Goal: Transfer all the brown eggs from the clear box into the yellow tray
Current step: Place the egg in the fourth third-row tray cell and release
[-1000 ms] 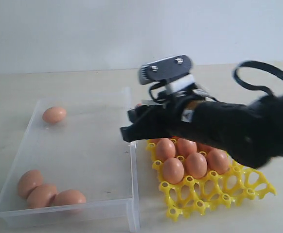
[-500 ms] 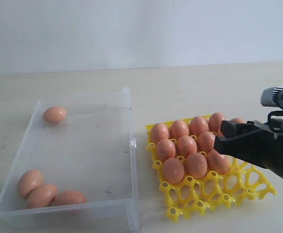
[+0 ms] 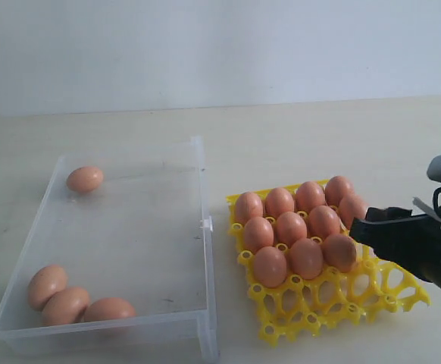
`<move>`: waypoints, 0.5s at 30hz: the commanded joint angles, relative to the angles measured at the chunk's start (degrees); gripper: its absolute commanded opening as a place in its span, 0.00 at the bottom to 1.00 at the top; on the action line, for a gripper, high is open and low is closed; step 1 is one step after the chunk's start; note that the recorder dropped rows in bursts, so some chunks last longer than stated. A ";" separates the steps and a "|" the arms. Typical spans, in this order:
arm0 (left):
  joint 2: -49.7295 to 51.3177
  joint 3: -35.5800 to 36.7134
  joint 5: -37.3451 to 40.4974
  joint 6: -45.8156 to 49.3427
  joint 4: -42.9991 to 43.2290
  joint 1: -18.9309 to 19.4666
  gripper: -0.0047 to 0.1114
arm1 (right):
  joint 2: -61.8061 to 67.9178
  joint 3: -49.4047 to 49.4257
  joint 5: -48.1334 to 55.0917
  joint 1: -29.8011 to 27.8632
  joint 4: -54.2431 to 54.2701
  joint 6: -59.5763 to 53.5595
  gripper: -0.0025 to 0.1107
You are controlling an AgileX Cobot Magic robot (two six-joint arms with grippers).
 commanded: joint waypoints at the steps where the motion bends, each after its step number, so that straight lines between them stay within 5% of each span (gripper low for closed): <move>1: 0.25 -0.26 -0.27 0.08 0.17 0.14 0.04 | 5.42 0.23 -3.95 -0.35 -2.11 3.80 0.02; 15: 0.25 -0.26 -0.27 0.08 0.17 0.14 0.04 | 15.89 -4.10 -11.90 -0.35 -6.61 6.41 0.02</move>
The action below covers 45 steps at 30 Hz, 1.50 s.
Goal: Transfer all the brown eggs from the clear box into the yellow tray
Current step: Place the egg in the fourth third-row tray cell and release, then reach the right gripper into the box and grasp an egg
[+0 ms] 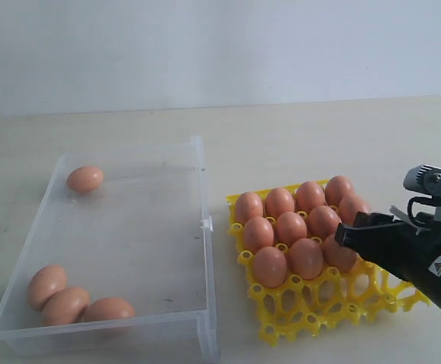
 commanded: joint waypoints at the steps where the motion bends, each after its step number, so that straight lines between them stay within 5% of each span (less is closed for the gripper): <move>1: 0.25 -0.26 -0.27 0.08 0.17 0.14 0.04 | 3.18 -3.09 -1.03 -0.35 -2.01 -0.38 0.02; 9: 0.25 -0.26 -0.27 0.08 0.17 0.14 0.04 | 3.90 -3.57 -1.16 -0.35 -0.49 -6.77 0.05; 13: 0.25 -0.26 -0.27 0.08 0.17 0.14 0.04 | 3.90 -3.57 1.47 -0.35 -2.65 -6.83 0.27; 17: 0.25 -0.26 -0.27 0.08 0.17 0.14 0.04 | 3.90 -3.57 3.37 -0.22 -2.68 -6.96 0.61; 19: 0.25 -0.26 -0.27 0.08 0.17 0.14 0.04 | 3.18 -3.57 4.30 -0.22 -2.53 -8.01 0.65; 27: 0.25 -0.26 -0.27 0.08 0.17 0.14 0.04 | -13.37 -4.13 14.78 -0.22 -2.87 -16.07 0.58; 30: 0.25 -0.26 -0.27 0.08 0.17 0.14 0.04 | -23.29 -7.71 24.63 -0.22 -2.87 -22.06 0.40; 34: 0.25 -0.26 -0.27 0.08 0.17 0.14 0.04 | -28.03 -22.91 49.45 -0.22 -3.81 -24.72 0.04; 39: 0.25 -0.26 -0.27 0.08 0.17 0.14 0.04 | -17.20 -45.29 72.71 -0.22 -4.90 -22.38 0.02; 42: 0.25 -0.26 -0.27 0.08 0.17 0.14 0.04 | -7.37 -53.40 80.93 2.42 -2.68 -16.09 0.02; 45: 0.25 -0.26 -0.27 0.08 0.17 0.14 0.04 | 1.21 -59.07 87.15 6.63 2.80 -21.36 0.09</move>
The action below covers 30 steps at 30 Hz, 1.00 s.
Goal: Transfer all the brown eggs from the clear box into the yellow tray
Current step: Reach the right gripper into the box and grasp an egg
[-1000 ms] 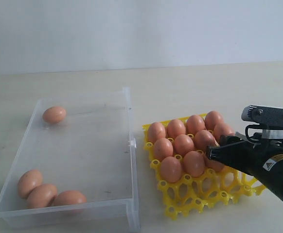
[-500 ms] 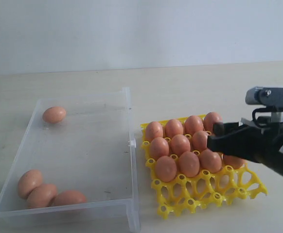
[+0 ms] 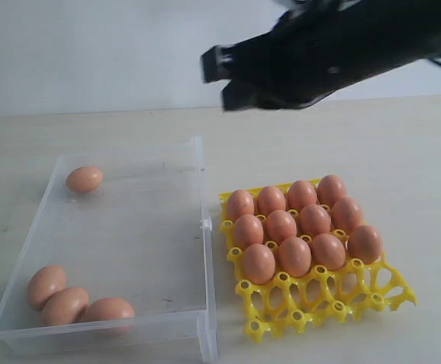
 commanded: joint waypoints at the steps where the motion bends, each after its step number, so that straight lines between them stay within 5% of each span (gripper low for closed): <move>1: 0.25 -0.26 -0.27 0.08 0.17 0.14 0.04 | 13.25 -9.25 12.16 6.39 5.96 -6.44 0.12; 7: 0.25 -0.26 -0.27 0.08 0.17 0.14 0.04 | 28.58 -22.21 28.62 12.12 4.90 -8.12 0.49; 9: 0.25 -0.26 -0.27 0.08 0.17 0.14 0.04 | 32.82 -26.76 32.11 12.60 2.95 -5.01 0.54; 21: 0.25 -0.26 -0.27 0.08 0.17 0.14 0.04 | 51.10 -52.77 39.42 15.17 -6.53 -3.36 0.54; 30: 0.25 -0.26 -0.27 0.08 0.17 0.14 0.04 | 53.77 -52.98 39.42 17.52 -8.32 -3.26 0.54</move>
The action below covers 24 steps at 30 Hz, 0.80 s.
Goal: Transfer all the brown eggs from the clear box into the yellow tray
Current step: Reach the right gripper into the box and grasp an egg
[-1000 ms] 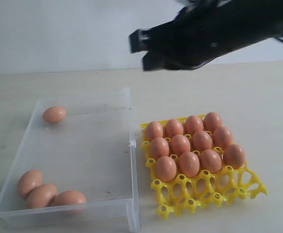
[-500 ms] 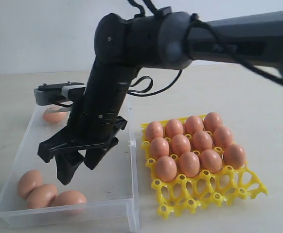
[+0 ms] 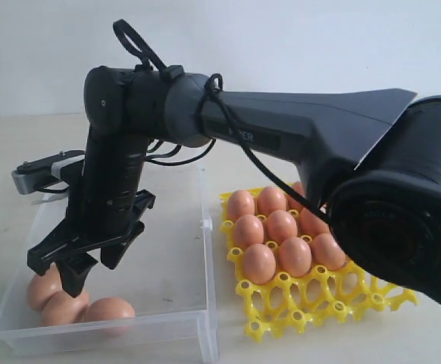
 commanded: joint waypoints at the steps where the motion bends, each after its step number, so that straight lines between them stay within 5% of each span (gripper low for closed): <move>1: 0.25 -0.26 -0.27 0.08 0.17 0.14 0.04 | 0.45 0.36 0.20 0.60 -2.32 0.13 0.54; 24: 0.25 -0.26 -0.27 0.08 0.17 0.14 0.04 | -3.72 8.13 0.20 2.00 -9.50 -1.69 0.54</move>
